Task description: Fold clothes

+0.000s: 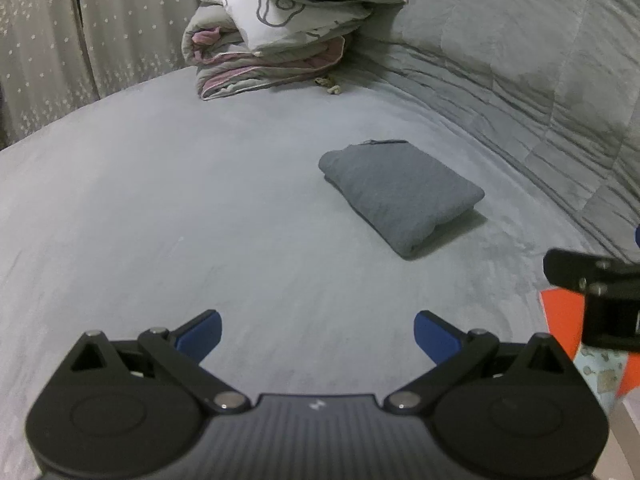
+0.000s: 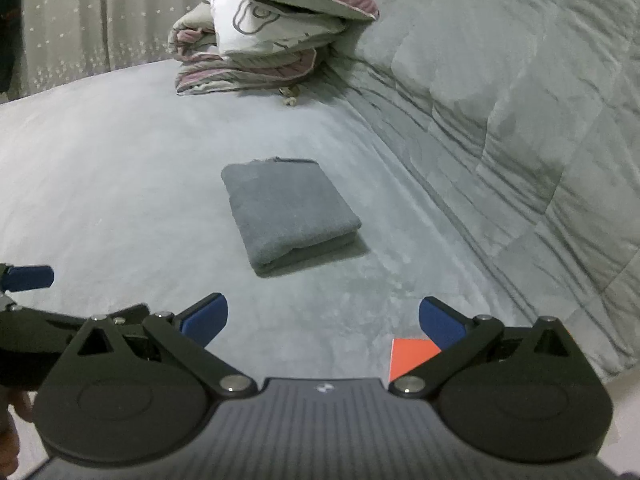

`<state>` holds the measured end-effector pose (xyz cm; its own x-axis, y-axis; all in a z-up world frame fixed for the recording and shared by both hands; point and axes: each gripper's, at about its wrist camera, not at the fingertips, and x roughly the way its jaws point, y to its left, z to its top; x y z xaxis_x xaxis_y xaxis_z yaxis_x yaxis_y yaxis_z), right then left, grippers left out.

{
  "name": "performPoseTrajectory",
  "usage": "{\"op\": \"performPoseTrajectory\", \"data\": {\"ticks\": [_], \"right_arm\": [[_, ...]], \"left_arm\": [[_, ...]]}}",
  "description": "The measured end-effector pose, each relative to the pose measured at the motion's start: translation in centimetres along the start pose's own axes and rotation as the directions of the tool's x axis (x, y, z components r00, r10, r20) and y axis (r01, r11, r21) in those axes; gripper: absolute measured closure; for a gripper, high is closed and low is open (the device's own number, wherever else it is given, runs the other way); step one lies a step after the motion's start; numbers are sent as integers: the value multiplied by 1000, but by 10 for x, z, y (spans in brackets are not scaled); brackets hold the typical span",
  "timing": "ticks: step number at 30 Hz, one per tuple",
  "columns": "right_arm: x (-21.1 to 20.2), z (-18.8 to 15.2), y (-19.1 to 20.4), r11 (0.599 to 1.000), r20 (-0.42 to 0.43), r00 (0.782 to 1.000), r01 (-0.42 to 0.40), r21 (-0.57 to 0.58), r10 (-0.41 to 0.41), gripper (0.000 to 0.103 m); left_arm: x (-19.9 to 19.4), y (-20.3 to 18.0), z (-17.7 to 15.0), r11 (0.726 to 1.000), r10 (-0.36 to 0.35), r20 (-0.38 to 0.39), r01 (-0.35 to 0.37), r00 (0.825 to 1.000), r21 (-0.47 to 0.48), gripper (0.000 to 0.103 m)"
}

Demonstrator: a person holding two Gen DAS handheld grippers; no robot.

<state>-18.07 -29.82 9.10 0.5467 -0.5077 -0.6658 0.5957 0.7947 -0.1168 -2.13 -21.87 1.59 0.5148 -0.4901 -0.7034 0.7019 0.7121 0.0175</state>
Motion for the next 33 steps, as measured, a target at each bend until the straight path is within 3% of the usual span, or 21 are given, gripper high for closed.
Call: {"op": "performPoseTrajectory", "data": {"ticks": [5, 10, 17, 25, 33], "right_arm": [[-21, 0, 3, 1000, 24, 1000, -7, 4, 7, 0], [-48, -8, 14, 999, 53, 997, 53, -2, -53, 0], [-81, -34, 28, 998, 71, 996, 56, 21, -57, 0], [-101, -52, 42, 998, 77, 995, 64, 15, -65, 0], [-108, -65, 59, 1000, 75, 997, 22, 0, -22, 0]], "left_arm": [[-29, 14, -11, 1000, 28, 27, -28, 999, 12, 1], [-53, 26, -19, 999, -46, 15, 46, 999, -6, 1], [-82, 27, -37, 998, -61, 34, 60, 998, 26, 1], [-98, 39, -57, 998, -69, 22, 69, 997, -7, 1], [-104, 50, -67, 998, -58, 30, 59, 998, -28, 1]]}}
